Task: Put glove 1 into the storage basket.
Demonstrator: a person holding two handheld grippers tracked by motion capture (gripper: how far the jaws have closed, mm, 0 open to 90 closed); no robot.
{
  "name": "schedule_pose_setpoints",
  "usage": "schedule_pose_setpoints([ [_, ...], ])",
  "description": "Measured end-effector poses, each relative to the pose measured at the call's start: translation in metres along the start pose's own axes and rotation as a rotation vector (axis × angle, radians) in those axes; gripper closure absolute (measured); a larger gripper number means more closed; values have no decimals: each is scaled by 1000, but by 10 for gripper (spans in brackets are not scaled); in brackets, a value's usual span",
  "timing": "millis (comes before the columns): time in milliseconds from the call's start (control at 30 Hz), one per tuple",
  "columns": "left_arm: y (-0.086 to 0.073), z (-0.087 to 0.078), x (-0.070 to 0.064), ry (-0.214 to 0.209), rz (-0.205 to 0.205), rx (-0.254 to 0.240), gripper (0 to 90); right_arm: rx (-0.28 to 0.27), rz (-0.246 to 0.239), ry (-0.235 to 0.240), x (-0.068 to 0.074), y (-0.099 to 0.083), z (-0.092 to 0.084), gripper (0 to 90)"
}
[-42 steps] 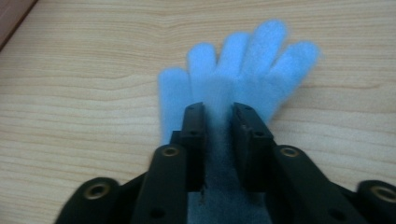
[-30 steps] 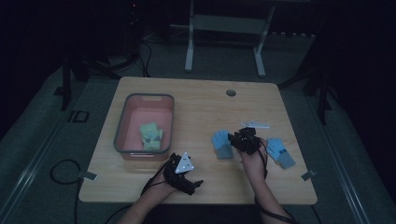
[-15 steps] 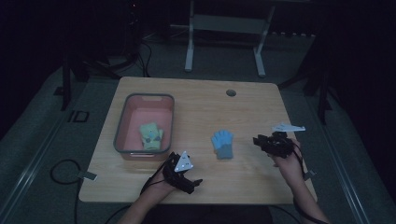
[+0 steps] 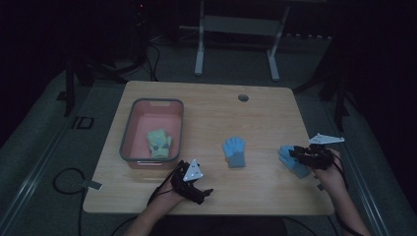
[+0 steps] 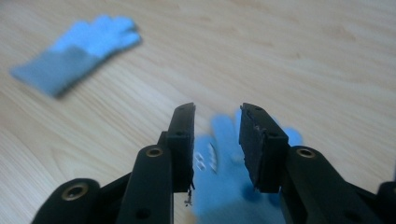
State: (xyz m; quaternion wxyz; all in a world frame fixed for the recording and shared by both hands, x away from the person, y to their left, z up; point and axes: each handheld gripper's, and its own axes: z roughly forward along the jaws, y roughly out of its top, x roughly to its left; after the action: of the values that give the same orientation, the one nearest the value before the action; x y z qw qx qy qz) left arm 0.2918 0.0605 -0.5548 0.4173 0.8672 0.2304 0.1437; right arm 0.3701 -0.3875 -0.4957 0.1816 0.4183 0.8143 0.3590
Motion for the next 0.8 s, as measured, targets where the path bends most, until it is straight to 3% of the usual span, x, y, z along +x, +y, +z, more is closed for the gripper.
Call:
schedule_pose_setpoints([
  [100,0,0,0,-1,-2,-7,13,45,17,4,-13,-12,7,647],
  [233,0,0,1,-2,-3,-7,13,69,5,11,-14,-22,17,610],
  [400,0,0,0,-5,2,-10,13,126,-25,-35,-16,-29,30,579],
  [467,0,0,0,-5,3,-11,13,119,-25,-32,-16,-31,32,580],
  [633,-1,0,0,-9,6,-9,13,109,-6,-24,-13,-33,32,784],
  [800,0,0,0,-9,4,-14,13,134,29,-79,-4,-27,32,846],
])
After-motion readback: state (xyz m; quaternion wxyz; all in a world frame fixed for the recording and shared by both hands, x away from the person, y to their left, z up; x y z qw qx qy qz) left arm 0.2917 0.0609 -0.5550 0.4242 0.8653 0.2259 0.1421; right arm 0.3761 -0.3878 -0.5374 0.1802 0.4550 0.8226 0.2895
